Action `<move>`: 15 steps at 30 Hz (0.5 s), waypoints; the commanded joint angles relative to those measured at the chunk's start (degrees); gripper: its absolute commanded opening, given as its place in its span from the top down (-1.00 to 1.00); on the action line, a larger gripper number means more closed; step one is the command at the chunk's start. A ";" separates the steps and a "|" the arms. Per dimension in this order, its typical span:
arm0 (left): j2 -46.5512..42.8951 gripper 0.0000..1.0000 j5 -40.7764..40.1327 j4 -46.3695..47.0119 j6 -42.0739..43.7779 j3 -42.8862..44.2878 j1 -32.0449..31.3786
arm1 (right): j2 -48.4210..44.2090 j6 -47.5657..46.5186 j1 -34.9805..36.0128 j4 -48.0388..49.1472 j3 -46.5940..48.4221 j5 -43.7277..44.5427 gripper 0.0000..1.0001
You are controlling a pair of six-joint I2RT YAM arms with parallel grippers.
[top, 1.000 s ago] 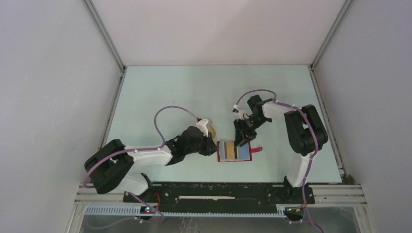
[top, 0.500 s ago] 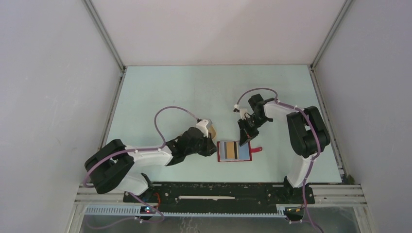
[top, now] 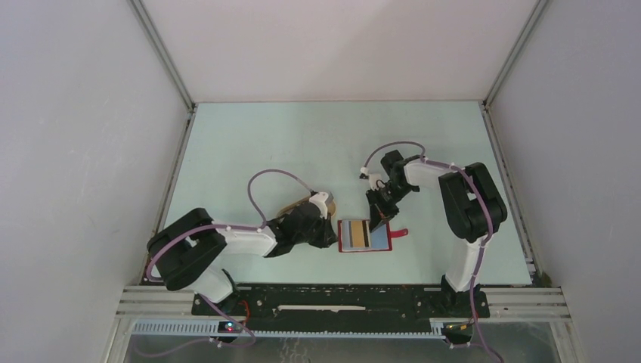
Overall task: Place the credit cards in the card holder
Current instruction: Insert the credit card into the card holder.
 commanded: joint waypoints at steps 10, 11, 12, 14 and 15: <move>4.27 0.79 1.61 0.44 1.30 4.07 -2.06 | 0.20 2.88 5.44 1.86 0.95 -4.51 1.00; 4.29 0.79 1.66 0.45 1.24 4.15 -2.11 | 0.19 2.82 5.47 1.83 1.03 -4.85 1.00; 4.35 0.79 1.61 0.54 1.21 4.16 -2.10 | 0.11 2.82 5.39 1.74 1.09 -5.21 1.00; 4.11 0.79 1.61 0.60 1.20 4.21 -2.16 | -0.38 2.74 5.21 1.63 1.08 -6.24 1.00; 3.97 0.79 1.61 0.60 1.20 4.23 -2.16 | -0.60 2.63 5.08 1.53 1.10 -6.80 1.00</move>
